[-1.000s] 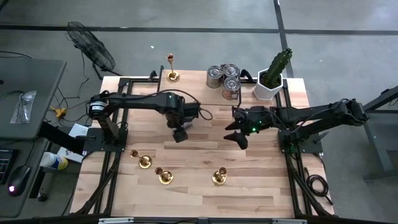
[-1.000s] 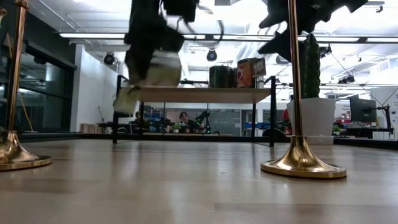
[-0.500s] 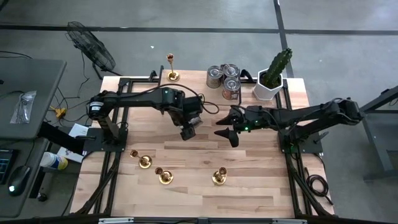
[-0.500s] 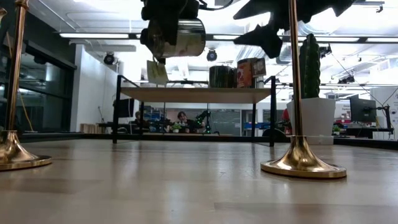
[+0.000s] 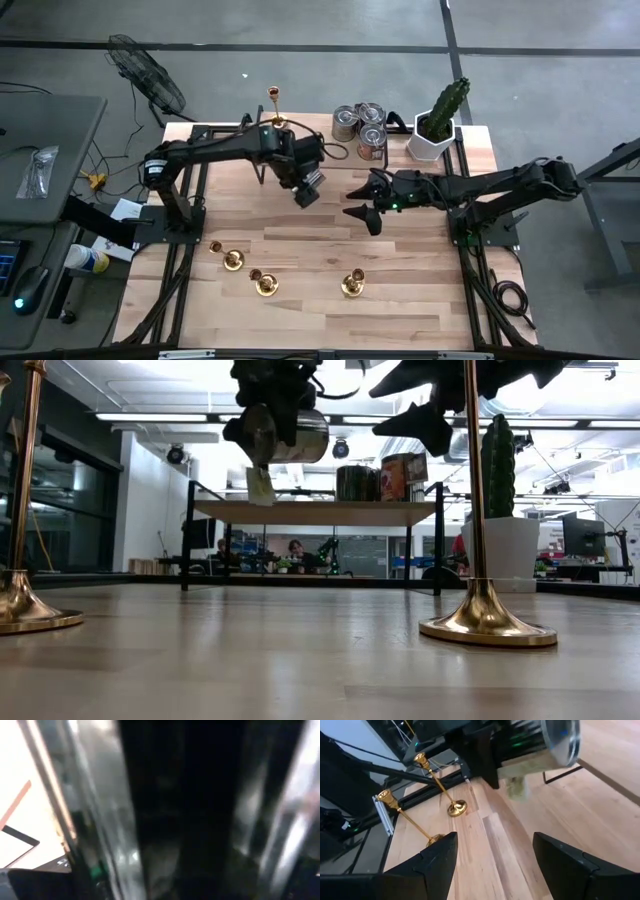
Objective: Pick & Place candle stick holders
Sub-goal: Put the silver scented candle on the shelf
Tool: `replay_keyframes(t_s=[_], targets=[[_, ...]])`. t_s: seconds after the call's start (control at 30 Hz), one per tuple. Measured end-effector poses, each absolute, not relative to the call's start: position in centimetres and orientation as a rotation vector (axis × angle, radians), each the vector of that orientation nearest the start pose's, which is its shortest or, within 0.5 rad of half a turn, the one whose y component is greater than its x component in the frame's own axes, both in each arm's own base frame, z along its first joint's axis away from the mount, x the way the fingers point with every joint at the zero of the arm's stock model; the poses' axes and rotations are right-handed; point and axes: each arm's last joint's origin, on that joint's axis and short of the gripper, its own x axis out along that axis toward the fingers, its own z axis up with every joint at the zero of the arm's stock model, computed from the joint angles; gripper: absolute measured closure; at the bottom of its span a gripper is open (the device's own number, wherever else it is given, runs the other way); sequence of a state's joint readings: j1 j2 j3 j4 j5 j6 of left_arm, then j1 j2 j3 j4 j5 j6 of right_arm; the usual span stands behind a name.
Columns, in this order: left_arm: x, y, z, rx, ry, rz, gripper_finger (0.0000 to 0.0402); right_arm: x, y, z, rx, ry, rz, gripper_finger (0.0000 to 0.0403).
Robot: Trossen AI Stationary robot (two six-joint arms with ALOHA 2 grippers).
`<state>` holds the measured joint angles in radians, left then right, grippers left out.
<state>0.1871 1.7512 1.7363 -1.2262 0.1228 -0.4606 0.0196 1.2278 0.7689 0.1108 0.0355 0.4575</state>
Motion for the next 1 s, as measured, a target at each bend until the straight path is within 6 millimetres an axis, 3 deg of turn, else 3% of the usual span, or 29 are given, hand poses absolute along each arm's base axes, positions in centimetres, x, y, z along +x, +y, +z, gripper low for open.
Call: replay_keyframes(t_s=[0.23, 0.4, 0.77, 1.0], targets=[[33.5, 5.7, 32.7, -0.558, 1.252, 0.346, 0.0057, 26.8, 0.5, 26.5, 0.406, 0.340, -0.077, 0.0151], [34.0, 7.1, 32.9, -0.584, 1.144, 0.472, 0.0057, 26.8, 0.4, 26.5, 0.407, 0.335, -0.084, 0.0151], [34.9, 9.0, 33.5, -0.643, 0.967, 0.512, 0.0057, 26.8, 0.3, 26.5, 0.409, 0.328, -0.104, 0.0151], [34.7, 9.9, 33.5, -0.692, 0.952, 0.547, 0.0057, 26.9, 0.3, 26.6, 0.408, 0.319, -0.112, 0.0151]])
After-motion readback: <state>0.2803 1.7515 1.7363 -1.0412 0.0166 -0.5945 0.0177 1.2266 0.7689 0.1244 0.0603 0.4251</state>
